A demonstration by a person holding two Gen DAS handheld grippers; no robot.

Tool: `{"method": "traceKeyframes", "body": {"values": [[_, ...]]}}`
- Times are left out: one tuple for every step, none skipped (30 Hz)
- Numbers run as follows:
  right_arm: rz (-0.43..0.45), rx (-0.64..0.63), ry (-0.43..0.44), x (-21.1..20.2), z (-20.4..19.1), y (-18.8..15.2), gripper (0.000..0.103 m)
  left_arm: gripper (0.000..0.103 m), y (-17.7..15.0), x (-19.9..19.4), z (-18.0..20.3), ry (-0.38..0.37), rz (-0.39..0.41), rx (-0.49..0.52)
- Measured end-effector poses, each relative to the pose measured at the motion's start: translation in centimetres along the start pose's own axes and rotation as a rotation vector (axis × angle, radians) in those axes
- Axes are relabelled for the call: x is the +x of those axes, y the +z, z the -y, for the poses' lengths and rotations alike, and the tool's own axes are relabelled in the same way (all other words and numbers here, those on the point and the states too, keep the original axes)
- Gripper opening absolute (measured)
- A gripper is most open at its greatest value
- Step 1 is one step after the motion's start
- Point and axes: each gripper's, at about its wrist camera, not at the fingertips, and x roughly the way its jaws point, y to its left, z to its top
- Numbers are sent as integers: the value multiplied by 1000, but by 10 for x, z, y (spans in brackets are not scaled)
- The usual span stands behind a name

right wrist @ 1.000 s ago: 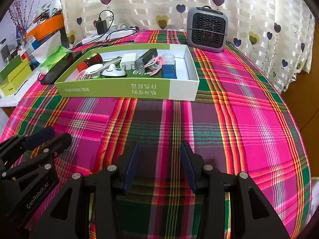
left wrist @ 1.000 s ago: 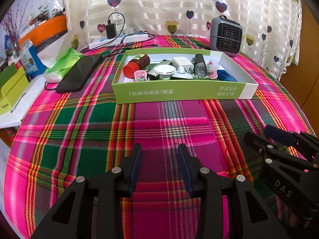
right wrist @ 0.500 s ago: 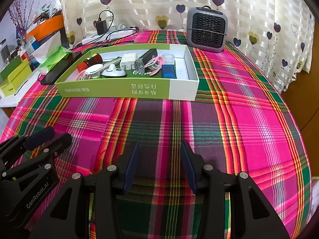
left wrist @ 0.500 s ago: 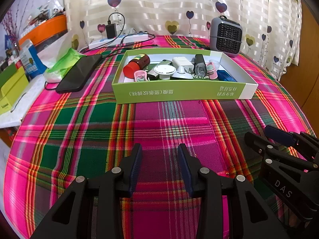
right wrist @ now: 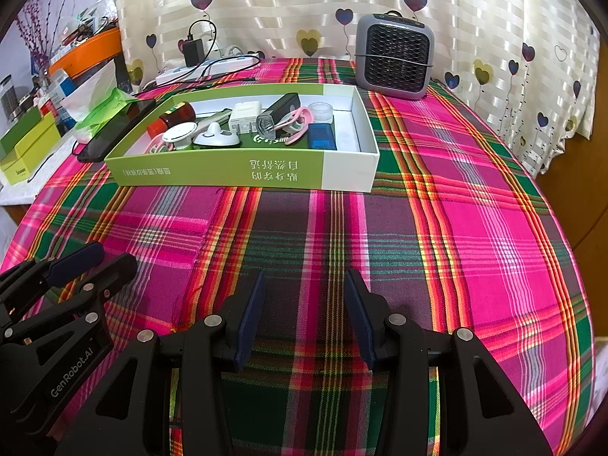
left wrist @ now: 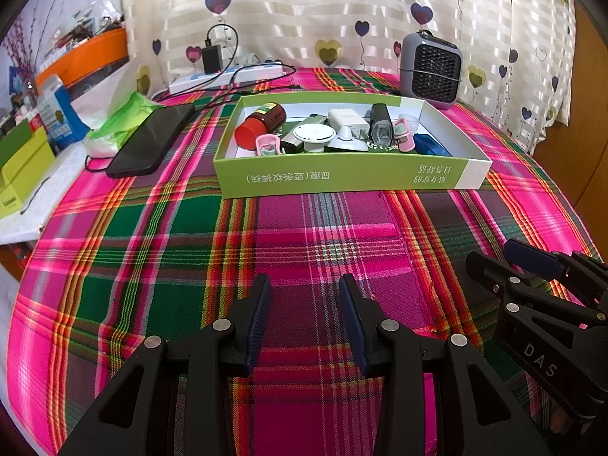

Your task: Organize rigid objects

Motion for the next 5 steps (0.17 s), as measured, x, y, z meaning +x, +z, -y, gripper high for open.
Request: {"method": "traceKeyframes", "body": {"values": [[0, 0, 0, 0, 0, 0, 44, 36, 0, 0, 0, 1, 0, 1], [0, 0, 0, 0, 0, 0, 44, 36, 0, 0, 0, 1, 0, 1], [0, 0, 0, 0, 0, 0, 44, 36, 0, 0, 0, 2, 0, 1], [0, 0, 0, 0, 0, 0, 44, 36, 0, 0, 0, 3, 0, 2], [0, 0, 0, 0, 0, 0, 44, 36, 0, 0, 0, 3, 0, 3]]}}
